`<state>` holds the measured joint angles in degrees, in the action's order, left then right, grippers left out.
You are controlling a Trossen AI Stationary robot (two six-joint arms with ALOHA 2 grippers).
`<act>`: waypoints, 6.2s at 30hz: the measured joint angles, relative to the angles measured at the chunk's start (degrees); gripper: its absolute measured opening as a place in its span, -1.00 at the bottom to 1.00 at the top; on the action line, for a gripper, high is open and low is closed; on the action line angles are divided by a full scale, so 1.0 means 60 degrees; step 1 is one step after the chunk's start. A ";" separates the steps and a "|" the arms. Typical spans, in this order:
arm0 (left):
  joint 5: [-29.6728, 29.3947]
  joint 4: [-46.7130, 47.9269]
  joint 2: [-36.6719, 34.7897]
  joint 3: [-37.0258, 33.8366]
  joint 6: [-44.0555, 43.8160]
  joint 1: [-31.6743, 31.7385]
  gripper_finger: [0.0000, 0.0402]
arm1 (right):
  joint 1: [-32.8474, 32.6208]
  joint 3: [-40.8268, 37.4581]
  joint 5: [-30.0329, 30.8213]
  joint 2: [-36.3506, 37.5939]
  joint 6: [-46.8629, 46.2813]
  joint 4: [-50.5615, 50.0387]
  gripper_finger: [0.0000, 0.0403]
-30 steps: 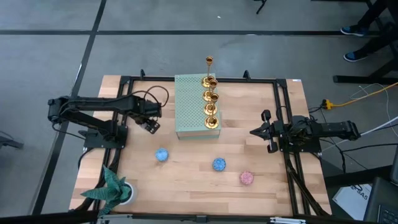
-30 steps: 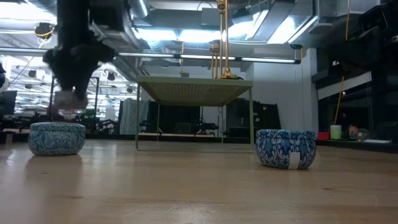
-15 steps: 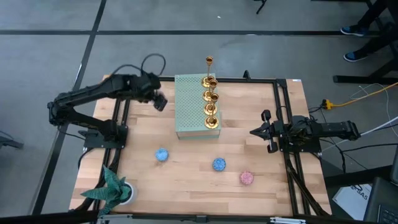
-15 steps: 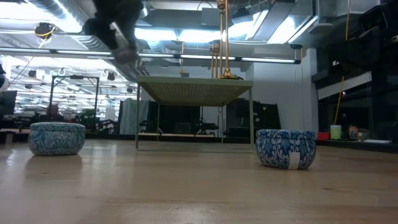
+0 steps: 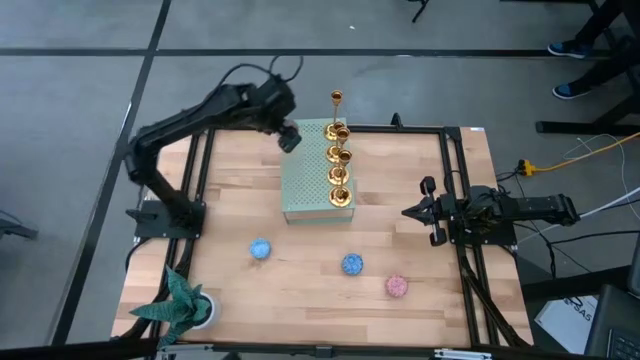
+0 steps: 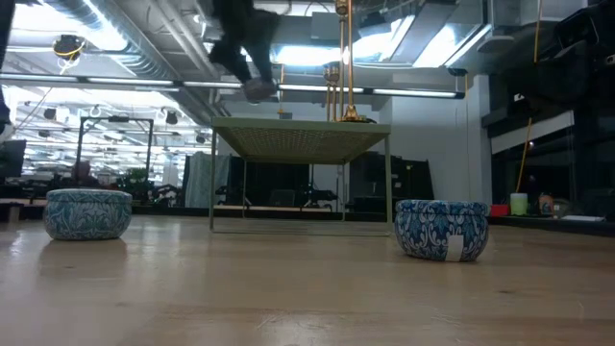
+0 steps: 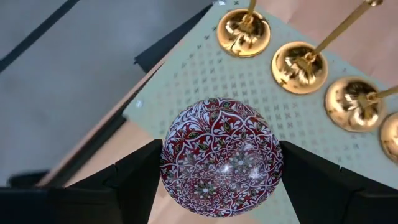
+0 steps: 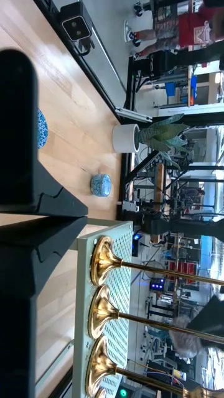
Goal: Pick & Place candle stick holders
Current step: Put the red scented candle on the shelf, then align the light blue scented candle with the other scented candle on the shelf
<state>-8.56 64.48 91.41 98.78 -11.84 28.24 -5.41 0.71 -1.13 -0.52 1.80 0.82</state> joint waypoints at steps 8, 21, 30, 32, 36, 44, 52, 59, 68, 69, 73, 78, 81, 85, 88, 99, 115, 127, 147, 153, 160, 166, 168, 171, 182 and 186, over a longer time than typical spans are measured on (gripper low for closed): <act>0.0605 0.0150 0.1814 0.1323 0.1557 0.0440 0.43 | -0.0001 0.0000 0.0002 -0.0001 0.0000 -0.0004 -0.93; 0.0619 0.1398 0.3207 0.1599 0.1608 0.0891 0.44 | -0.0003 0.0000 0.0004 -0.0002 0.0000 0.0000 -0.93; 0.0499 0.1258 0.3222 0.1599 0.1608 0.0953 0.54 | -0.0002 0.0000 0.0001 -0.0002 0.0000 -0.0002 -0.93; 0.0532 0.1260 0.3207 0.1599 0.1607 0.0957 0.60 | -0.0003 0.0000 0.0004 -0.0002 0.0000 0.0000 -0.93; 0.0817 0.1323 0.3204 0.1599 0.1600 0.0960 0.69 | 0.0000 0.0000 0.0001 -0.0002 0.0000 0.0000 -0.93; 0.0319 0.1559 0.3164 0.2172 0.1363 0.0938 0.74 | -0.0003 0.0000 0.0003 -0.0002 0.0000 -0.0004 -0.93; -0.0208 0.3523 0.3153 0.4711 0.1494 0.0804 0.73 | -0.0004 0.0000 0.0000 -0.0002 0.0000 -0.0004 -0.93; 0.0473 0.4286 0.2661 0.5510 0.0933 -0.0362 0.73 | -0.0003 0.0000 0.0000 -0.0002 0.0000 -0.0003 -0.93; -0.0628 0.4260 0.1310 0.5519 -0.0878 -0.3100 0.73 | -0.0004 0.0000 0.0003 -0.0002 0.0000 0.0011 -0.93; -0.0658 0.4260 0.1216 0.5522 -0.1092 -0.3432 0.73 | -0.0004 0.0000 0.0002 -0.0002 0.0000 0.0009 -0.93; -0.0647 0.4260 0.1084 0.5519 -0.1558 -0.4630 0.73 | -0.0004 0.0000 0.0003 -0.0002 0.0000 0.0011 -0.93; -0.0708 0.4252 0.1225 0.5447 -0.1683 -0.5867 0.73 | -0.0004 0.0000 0.0004 -0.0002 0.0000 0.0011 -0.93; -0.0763 0.4224 0.1275 0.4897 -0.1682 -0.6538 0.73 | -0.0004 0.0000 0.0000 -0.0002 0.0000 0.0007 -0.93; -0.0772 0.4268 0.1258 0.3868 -0.2076 -0.7355 0.73 | -0.0004 0.0000 0.0004 -0.0002 0.0000 0.0010 -0.93; -0.0847 0.4206 0.1259 0.2944 -0.2329 -0.7926 0.73 | -0.0004 0.0000 0.0002 -0.0002 0.0000 0.0009 -0.93; -0.0955 0.2983 0.1262 -0.1323 -0.3145 -0.8731 0.73 | -0.0004 0.0000 0.0001 -0.0002 0.0000 0.0008 -0.93; -0.0464 0.0099 0.1262 -0.4499 -0.2391 -0.8966 0.73 | -0.0003 0.0000 0.0001 -0.0002 0.0000 0.0010 -0.93; -0.0327 -0.1009 0.1262 -0.5803 -0.2405 -0.8854 0.73 | -0.0001 0.0000 0.0004 -0.0002 0.0000 0.0007 -0.93; 0.0446 -0.2020 0.1259 -0.6832 -0.2561 -0.7899 0.73 | -0.0003 0.0000 0.0001 -0.0002 0.0000 0.0011 -0.93; 0.0382 -0.2117 0.1259 -0.7052 -0.2902 -0.8015 0.73 | -0.0003 0.0000 0.0003 -0.0002 0.0000 0.0011 -0.93; 0.0401 -0.2344 0.1259 -0.7052 -0.3084 -0.8019 0.58 | -0.0004 0.0000 0.0000 -0.0002 0.0000 0.0008 -0.93; 0.0561 -0.2258 0.1242 -0.7045 -0.3083 -0.8025 0.48 | -0.0004 0.0000 0.0000 -0.0002 0.0000 0.0011 -0.93; 0.0560 -0.2194 0.1124 -0.7049 -0.3081 -0.8047 0.48 | -0.0001 0.0000 0.0001 -0.0002 0.0000 0.0010 -0.93; 0.0367 -0.2122 0.0637 -0.7049 -0.3084 -0.8067 0.48 | -0.0004 0.0000 0.0000 -0.0002 0.0000 0.0011 -0.93; -0.0105 -0.1933 -0.2188 -0.7049 -0.3648 -0.7639 0.48 | -0.0002 0.0000 0.0002 -0.0002 0.0000 0.0007 -0.93; -0.0649 -0.1952 -0.2972 -0.7049 -0.3980 -0.7493 0.48 | -0.0001 0.0000 0.0001 0.0001 0.0000 0.0011 -0.93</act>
<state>-12.45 52.77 73.58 56.49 -35.72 -16.72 -5.41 0.71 -1.12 -0.52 1.80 0.89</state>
